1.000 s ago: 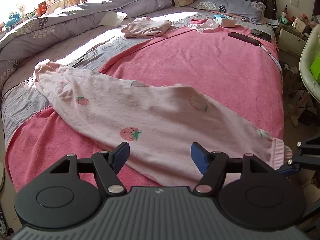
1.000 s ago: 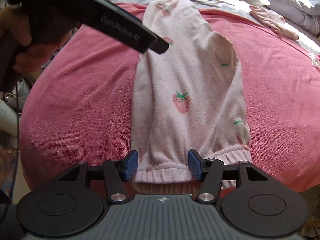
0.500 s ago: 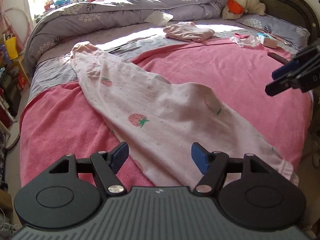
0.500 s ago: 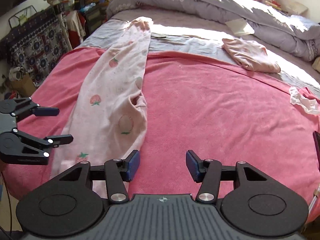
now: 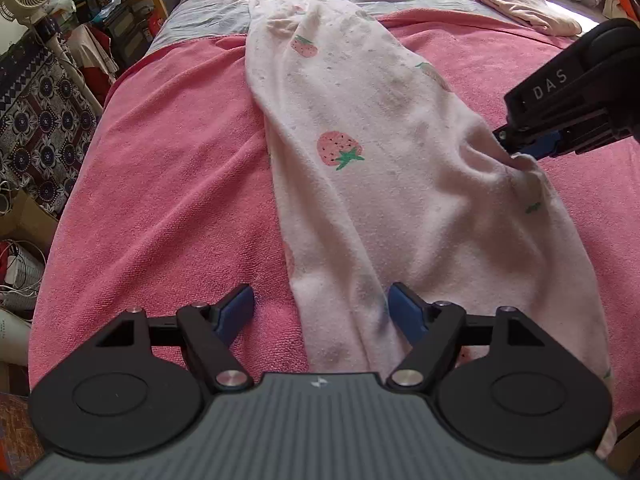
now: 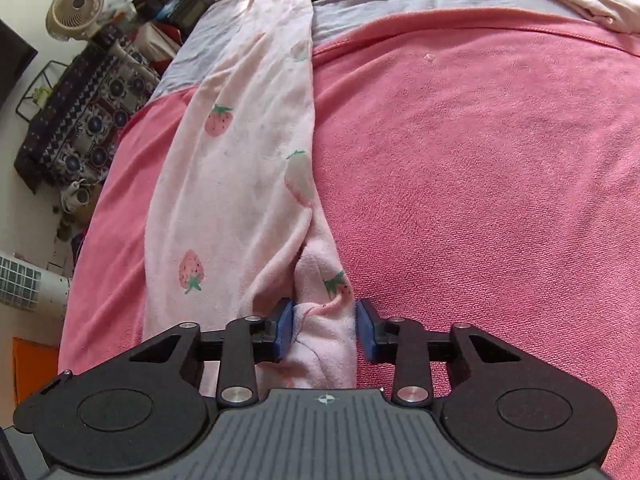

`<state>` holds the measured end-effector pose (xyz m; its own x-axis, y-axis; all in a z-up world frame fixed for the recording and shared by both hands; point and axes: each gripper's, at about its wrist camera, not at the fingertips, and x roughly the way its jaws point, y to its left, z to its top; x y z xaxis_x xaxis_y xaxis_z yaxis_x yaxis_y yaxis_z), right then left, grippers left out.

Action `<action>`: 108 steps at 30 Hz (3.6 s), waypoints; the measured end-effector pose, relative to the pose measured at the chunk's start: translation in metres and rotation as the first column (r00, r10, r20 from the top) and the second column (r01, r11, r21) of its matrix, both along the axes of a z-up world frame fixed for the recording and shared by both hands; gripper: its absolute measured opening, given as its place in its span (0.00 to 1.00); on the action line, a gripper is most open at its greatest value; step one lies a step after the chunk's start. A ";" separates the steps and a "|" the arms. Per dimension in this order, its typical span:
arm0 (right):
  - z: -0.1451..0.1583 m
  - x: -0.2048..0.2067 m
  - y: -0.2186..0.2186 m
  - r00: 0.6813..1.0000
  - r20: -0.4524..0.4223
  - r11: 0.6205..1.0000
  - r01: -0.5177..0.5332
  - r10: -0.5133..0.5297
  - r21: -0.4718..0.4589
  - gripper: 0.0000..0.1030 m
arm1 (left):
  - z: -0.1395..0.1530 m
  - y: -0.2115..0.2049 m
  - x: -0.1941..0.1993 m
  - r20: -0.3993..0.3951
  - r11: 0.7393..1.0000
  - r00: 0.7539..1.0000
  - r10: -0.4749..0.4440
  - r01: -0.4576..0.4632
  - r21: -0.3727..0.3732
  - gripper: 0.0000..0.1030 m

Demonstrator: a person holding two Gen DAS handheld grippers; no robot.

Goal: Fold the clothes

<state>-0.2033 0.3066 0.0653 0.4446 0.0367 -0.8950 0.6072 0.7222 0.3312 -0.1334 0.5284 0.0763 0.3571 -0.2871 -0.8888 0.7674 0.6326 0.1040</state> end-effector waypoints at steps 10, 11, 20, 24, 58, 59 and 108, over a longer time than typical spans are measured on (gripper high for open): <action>0.026 -0.031 -0.022 0.985 -0.096 0.976 0.122 -0.141 -0.182 0.18 | -0.001 -0.003 0.007 -0.015 1.000 1.000 0.004 -0.003 0.016 0.78; 0.027 -0.026 -0.024 0.989 -0.074 0.981 0.116 -0.128 -0.154 0.18 | -0.001 -0.004 0.008 -0.018 1.000 1.000 0.004 -0.004 0.017 0.79; 0.004 0.027 0.004 0.989 -0.134 0.984 -0.087 0.066 -0.158 0.21 | -0.002 -0.001 0.009 -0.029 1.000 1.000 0.001 -0.001 0.002 0.79; 0.010 0.007 -0.015 0.992 -0.126 0.982 -0.016 -0.008 -0.188 0.11 | -0.002 0.003 0.009 -0.030 1.000 1.000 0.001 -0.002 -0.015 0.80; 0.047 -0.003 -0.027 0.929 0.105 0.932 -0.344 0.355 -0.114 0.50 | -0.004 0.015 0.011 -0.030 0.996 0.999 0.042 -0.044 -0.084 0.89; 0.051 0.009 -0.015 0.890 0.089 0.890 -0.433 0.447 -0.140 0.50 | -0.004 0.014 0.011 -0.031 0.996 0.999 0.043 -0.045 -0.083 0.89; 0.015 -0.001 0.025 0.892 -0.232 0.775 -0.452 0.388 -0.442 0.29 | 0.014 0.076 -0.027 -0.043 0.979 0.978 0.202 -0.202 0.014 0.92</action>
